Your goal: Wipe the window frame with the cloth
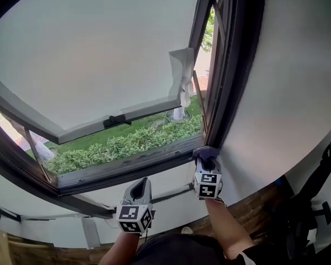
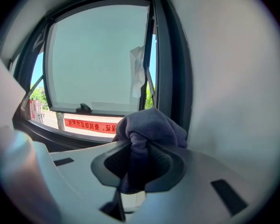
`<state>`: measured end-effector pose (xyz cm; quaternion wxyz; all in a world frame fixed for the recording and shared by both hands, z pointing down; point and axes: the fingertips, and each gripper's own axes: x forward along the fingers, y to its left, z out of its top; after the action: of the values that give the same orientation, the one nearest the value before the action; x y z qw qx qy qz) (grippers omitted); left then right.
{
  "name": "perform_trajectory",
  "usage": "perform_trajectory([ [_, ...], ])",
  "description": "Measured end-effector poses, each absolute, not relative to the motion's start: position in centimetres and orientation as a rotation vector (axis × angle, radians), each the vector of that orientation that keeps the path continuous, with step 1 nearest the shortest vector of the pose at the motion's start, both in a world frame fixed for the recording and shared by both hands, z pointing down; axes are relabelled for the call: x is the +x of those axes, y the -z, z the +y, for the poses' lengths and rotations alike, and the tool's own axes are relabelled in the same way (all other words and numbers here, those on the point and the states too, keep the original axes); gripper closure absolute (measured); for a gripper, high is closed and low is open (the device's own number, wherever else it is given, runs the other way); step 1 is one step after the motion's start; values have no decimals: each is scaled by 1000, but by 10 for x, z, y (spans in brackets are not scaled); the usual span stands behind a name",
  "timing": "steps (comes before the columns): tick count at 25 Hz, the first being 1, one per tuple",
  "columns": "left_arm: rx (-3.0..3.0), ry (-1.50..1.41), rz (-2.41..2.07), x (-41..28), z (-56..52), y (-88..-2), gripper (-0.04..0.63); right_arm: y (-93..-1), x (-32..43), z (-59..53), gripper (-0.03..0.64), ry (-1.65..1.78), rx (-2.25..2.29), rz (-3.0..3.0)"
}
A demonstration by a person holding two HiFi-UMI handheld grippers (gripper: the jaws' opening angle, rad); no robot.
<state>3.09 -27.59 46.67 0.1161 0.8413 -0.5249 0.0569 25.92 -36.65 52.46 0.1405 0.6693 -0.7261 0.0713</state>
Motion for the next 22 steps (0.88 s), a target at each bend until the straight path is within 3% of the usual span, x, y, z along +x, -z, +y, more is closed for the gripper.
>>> perform_trajectory([
  [22, 2378, -224, -1598, 41, -292, -486, 586, -556, 254, -410, 541, -175, 1865, -2083],
])
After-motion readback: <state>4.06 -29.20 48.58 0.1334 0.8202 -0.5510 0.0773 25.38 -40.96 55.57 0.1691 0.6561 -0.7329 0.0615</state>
